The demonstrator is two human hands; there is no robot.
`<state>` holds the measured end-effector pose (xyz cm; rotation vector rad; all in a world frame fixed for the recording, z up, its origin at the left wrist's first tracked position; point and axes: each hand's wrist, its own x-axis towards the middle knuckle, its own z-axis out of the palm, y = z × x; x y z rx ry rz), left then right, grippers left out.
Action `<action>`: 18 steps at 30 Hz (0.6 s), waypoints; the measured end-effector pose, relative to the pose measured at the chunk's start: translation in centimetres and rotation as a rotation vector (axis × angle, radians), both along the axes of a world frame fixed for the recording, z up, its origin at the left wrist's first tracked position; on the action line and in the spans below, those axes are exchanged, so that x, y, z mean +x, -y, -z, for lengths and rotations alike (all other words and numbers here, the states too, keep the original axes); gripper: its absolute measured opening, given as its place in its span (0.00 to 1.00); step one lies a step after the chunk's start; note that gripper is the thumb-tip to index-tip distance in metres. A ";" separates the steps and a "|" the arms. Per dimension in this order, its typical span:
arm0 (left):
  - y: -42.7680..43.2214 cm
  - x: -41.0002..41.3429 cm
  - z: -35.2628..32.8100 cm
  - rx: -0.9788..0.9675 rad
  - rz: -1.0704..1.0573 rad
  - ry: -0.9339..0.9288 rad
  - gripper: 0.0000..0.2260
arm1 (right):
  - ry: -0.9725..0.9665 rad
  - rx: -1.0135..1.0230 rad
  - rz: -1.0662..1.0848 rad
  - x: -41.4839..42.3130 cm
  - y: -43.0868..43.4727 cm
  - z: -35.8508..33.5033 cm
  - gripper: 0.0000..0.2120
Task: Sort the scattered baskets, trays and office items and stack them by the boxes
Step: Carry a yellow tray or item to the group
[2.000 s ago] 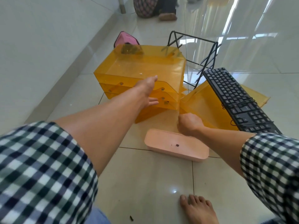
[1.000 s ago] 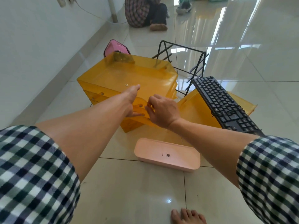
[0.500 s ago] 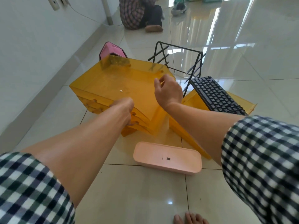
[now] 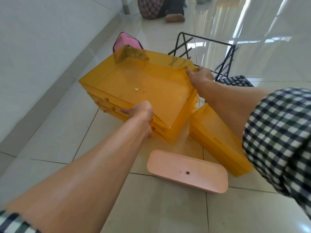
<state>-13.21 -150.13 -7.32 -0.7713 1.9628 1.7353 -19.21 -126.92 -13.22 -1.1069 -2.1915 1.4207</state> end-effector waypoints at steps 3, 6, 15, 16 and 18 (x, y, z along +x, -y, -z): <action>0.1 -0.4 0.6 0.030 -0.017 -0.030 0.33 | -0.040 -0.110 0.040 -0.4 -0.2 0.8 0.19; 0.8 -0.9 0.4 0.007 0.019 -0.055 0.31 | -0.095 -0.121 0.084 -0.1 0.6 0.8 0.16; 7.0 0.6 -4.6 0.079 0.112 -0.145 0.08 | -0.188 0.074 0.083 1.3 4.8 -4.8 0.16; 8.0 0.8 -5.3 0.087 0.113 -0.155 0.07 | -0.185 0.090 0.076 1.7 5.6 -5.5 0.17; 10.3 1.3 -6.6 0.098 0.094 -0.165 0.08 | -0.156 0.139 0.027 2.2 7.4 -6.9 0.17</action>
